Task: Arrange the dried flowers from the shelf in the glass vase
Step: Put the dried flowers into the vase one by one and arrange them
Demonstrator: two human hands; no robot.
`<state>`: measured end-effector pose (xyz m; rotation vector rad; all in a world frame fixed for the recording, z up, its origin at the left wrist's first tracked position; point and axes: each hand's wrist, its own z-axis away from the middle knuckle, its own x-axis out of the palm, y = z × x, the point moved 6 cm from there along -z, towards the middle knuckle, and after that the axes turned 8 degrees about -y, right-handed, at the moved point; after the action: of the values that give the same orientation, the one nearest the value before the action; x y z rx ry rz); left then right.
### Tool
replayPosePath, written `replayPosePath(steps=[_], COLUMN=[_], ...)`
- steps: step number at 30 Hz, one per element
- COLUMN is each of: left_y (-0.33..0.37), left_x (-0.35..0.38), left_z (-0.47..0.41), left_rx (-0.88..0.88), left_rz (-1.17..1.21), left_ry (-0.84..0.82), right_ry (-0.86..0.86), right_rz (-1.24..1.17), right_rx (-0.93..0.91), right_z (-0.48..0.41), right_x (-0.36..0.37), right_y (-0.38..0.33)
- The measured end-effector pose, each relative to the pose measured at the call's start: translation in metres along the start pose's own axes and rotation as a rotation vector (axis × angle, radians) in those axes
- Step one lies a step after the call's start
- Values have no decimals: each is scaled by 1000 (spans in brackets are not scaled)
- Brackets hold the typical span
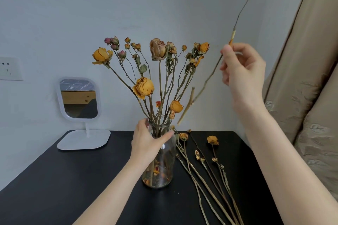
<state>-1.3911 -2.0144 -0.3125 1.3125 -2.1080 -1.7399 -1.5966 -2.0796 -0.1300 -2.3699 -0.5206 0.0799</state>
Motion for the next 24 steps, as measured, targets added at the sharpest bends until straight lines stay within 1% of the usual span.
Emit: replayPosePath(steps=[2,5,11,19,24], left_y=[-2,-5,-9,-17,-21], left_x=[8,11,6,0,0], left_z=[-8,-14,-15,-18,-19], left_rx=[-26,-8,52,46,61], left_rz=[58,76,152,159,170], left_ry=[-51,-65,-177,-212,-190], right_ry=[34,63,91,-6,-106], right_rz=[12,57,87,244,418], right_rx=[-46,-86,-72,-15,9], right_z=[-11,-22,-31,-20,-3], right_x=[5,15,32,71,87], right_y=[-8,-14,-8,19,40])
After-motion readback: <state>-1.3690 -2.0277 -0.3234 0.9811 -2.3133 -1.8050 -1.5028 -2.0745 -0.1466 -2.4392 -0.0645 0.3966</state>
